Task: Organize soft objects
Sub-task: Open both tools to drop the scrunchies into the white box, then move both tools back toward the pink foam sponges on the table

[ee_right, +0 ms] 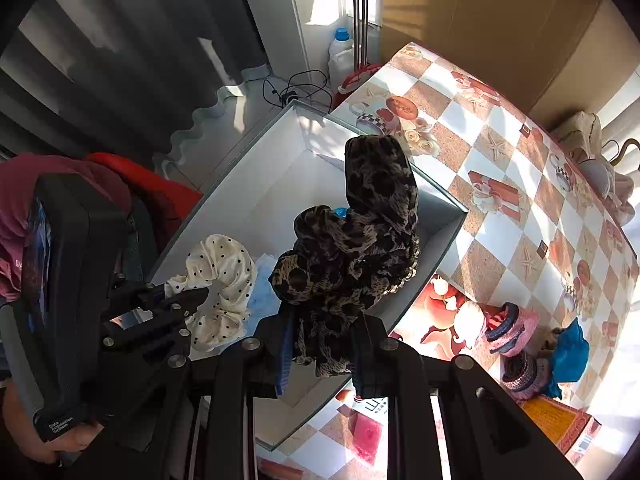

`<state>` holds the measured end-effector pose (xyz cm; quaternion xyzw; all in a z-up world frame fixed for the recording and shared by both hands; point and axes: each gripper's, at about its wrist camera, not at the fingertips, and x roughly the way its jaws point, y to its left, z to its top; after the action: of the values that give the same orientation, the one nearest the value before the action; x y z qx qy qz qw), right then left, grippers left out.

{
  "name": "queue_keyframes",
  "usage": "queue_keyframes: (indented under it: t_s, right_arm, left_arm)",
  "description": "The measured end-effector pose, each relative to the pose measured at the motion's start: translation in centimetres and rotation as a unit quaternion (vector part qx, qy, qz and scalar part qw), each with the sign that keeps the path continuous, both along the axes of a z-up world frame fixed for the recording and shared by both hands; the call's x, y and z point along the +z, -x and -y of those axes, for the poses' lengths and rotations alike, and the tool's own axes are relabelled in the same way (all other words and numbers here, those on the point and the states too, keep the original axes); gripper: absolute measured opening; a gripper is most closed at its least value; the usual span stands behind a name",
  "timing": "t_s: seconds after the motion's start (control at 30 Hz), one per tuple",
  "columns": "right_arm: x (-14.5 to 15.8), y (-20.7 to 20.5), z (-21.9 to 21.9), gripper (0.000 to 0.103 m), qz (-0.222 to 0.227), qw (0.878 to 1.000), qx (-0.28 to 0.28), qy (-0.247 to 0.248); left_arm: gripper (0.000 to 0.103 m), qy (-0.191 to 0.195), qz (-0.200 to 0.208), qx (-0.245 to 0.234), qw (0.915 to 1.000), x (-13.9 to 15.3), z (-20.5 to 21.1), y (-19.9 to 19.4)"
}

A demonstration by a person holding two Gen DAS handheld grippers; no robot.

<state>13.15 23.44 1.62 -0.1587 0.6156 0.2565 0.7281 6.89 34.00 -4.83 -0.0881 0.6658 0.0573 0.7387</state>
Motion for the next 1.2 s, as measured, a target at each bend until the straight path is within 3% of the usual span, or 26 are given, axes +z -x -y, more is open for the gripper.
queue_keyframes:
  t_s: [0.37,0.4,0.43,0.47,0.5,0.53,0.73,0.9,1.03,1.2]
  right_arm:
    - [0.0,-1.6,-0.9,0.023,0.001,1.000,-0.012,0.004]
    - [0.1,-1.8,-0.9,0.023,0.001,1.000,-0.014,0.003]
    - [0.2,-1.9,-1.0,0.029,0.002,1.000,-0.016,0.002]
    - [0.3,-2.0,-0.9,0.038,0.000,1.000,-0.018,-0.002]
    - [0.5,-2.1,-0.9,0.057,0.000,1.000,-0.022,-0.007]
    - [0.8,-2.2,-0.8,0.068,0.005,1.000,-0.028,-0.009]
    - [2.2,-2.3,0.4,0.068,0.033,0.998,-0.047,-0.011]
    - [2.3,-0.5,4.6,0.068,0.043,0.996,-0.081,-0.005]
    - [1.0,3.1,9.9,0.068,0.046,0.993,-0.103,0.031]
    - [-1.4,7.8,17.4,0.068,0.004,0.985,-0.168,0.044]
  left_arm:
    - [0.011,0.004,0.008,-0.005,0.9999,0.1,-0.8,-1.7]
    - [0.020,0.005,0.008,-0.005,0.9999,0.1,-0.9,-1.8]
    - [0.038,0.008,0.008,-0.005,0.9999,0.1,-0.9,-1.8]
    - [0.050,0.008,0.008,-0.001,0.9999,0.1,-1.0,-1.8]
    - [0.067,0.004,0.014,0.003,0.9999,0.2,-1.1,-1.7]
    - [0.070,0.002,0.025,0.007,0.9997,0.5,-1.2,-1.6]
    - [0.070,0.021,0.045,0.014,0.9986,1.2,-1.8,-0.9]
    - [0.070,0.045,0.049,0.011,0.9977,1.5,-1.2,0.1]
    - [0.070,0.066,0.062,-0.035,0.9953,2.6,1.6,0.8]
    - [0.070,0.088,0.080,-0.125,0.9851,4.5,7.0,1.8]
